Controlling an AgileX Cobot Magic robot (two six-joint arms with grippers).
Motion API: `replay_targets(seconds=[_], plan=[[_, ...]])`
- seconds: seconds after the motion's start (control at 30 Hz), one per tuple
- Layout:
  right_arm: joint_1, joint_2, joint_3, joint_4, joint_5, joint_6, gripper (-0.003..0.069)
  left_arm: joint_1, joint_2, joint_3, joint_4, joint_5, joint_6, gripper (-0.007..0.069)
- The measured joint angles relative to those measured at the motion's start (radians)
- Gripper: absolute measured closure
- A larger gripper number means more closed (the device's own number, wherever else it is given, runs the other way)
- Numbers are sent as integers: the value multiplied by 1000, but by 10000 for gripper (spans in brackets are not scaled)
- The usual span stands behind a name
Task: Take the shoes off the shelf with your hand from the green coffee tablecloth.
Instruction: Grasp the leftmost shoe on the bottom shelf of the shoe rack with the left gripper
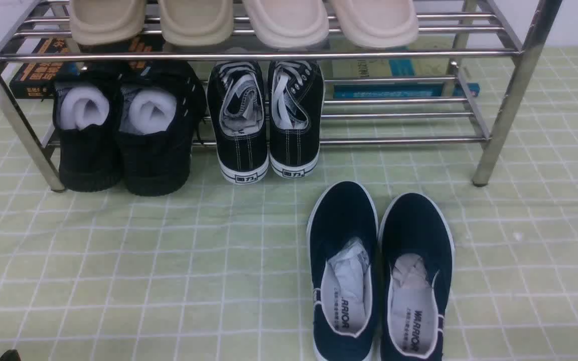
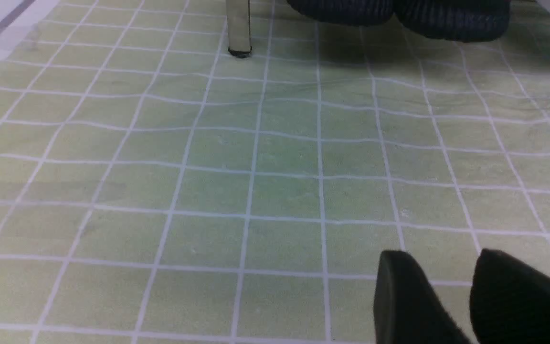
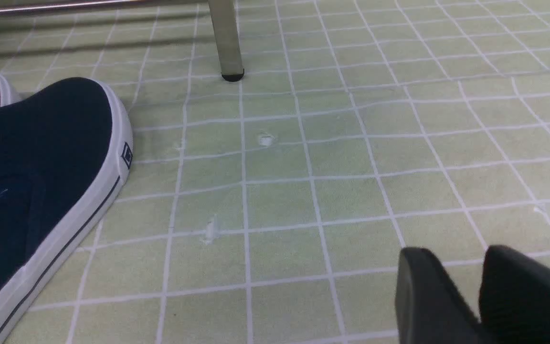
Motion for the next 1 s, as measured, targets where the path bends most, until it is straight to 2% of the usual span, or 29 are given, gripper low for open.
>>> replay_targets(seconds=[0.8, 0.9, 0.93, 0.97, 1.0], plan=[[0, 0, 0, 0, 0, 0, 456, 0, 0, 0, -7, 0, 0, 383], [0, 0, 0, 0, 0, 0, 456, 0, 0, 0, -95, -5, -37, 383], [0, 0, 0, 0, 0, 0, 456, 0, 0, 2, -204, -15, -109, 383], [0, 0, 0, 0, 0, 0, 456, 0, 0, 2, -237, -16, -119, 383], [0, 0, 0, 0, 0, 0, 456, 0, 0, 4, -360, -24, -209, 383]])
